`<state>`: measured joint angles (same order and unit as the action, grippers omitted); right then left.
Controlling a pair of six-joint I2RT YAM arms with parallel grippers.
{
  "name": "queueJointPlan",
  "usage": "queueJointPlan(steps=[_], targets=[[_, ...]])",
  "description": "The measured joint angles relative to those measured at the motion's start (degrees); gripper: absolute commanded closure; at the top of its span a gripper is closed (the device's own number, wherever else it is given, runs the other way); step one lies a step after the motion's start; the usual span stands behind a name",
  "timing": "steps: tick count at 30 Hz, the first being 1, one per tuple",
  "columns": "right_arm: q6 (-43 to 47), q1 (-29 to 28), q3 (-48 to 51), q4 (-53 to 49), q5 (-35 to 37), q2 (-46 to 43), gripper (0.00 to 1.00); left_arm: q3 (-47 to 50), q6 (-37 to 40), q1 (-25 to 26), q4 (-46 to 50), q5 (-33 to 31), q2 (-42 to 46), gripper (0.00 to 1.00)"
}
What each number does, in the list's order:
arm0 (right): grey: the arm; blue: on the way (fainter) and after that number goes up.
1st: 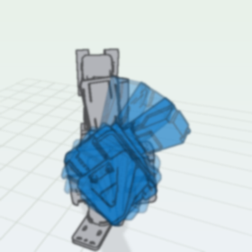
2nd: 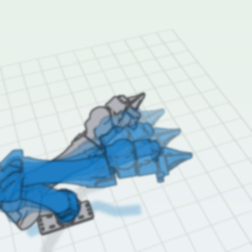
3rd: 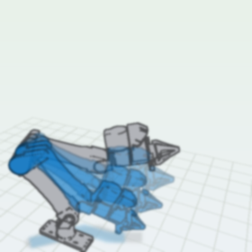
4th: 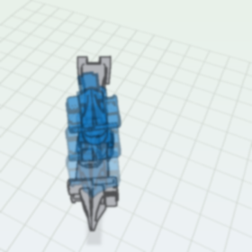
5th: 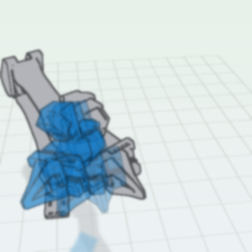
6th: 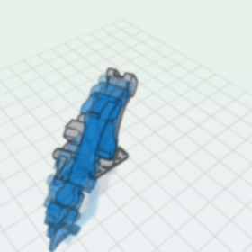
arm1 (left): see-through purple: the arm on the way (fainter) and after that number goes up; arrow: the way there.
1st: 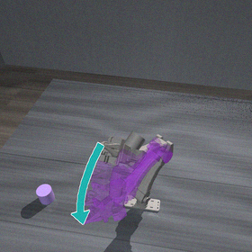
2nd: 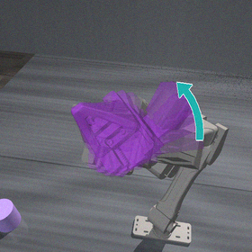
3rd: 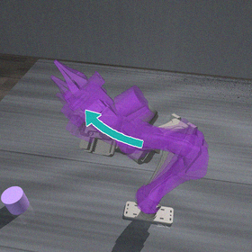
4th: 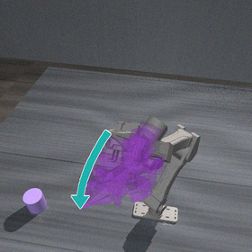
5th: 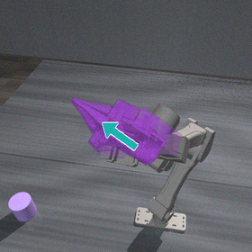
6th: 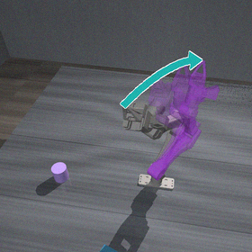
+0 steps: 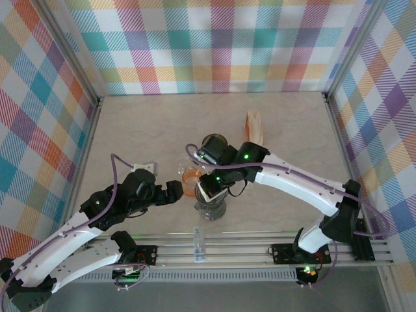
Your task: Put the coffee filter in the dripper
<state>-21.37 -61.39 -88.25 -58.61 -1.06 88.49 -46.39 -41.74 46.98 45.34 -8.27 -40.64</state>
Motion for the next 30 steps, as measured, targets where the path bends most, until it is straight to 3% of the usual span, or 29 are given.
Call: queueJointPlan(steps=[7,18,24,30], targets=[[0.0,0.0,2.7,2.1,0.2,1.0,0.97,0.2,0.0,0.0,-0.7,0.6,-0.1,0.0],[-1.1,-0.1,5.5,4.5,2.1,-1.7,0.33,0.2,0.0,-0.2,-2.0,2.1,-1.6,0.0],[-2.5,-0.1,7.3,6.4,3.6,-8.2,0.27,-2.6,1.2,-0.6,-2.1,4.2,-4.8,0.1],[-4.6,0.3,10.2,7.1,8.8,-14.1,0.26,-8.9,5.4,-0.7,-3.4,9.1,-13.7,0.2]])
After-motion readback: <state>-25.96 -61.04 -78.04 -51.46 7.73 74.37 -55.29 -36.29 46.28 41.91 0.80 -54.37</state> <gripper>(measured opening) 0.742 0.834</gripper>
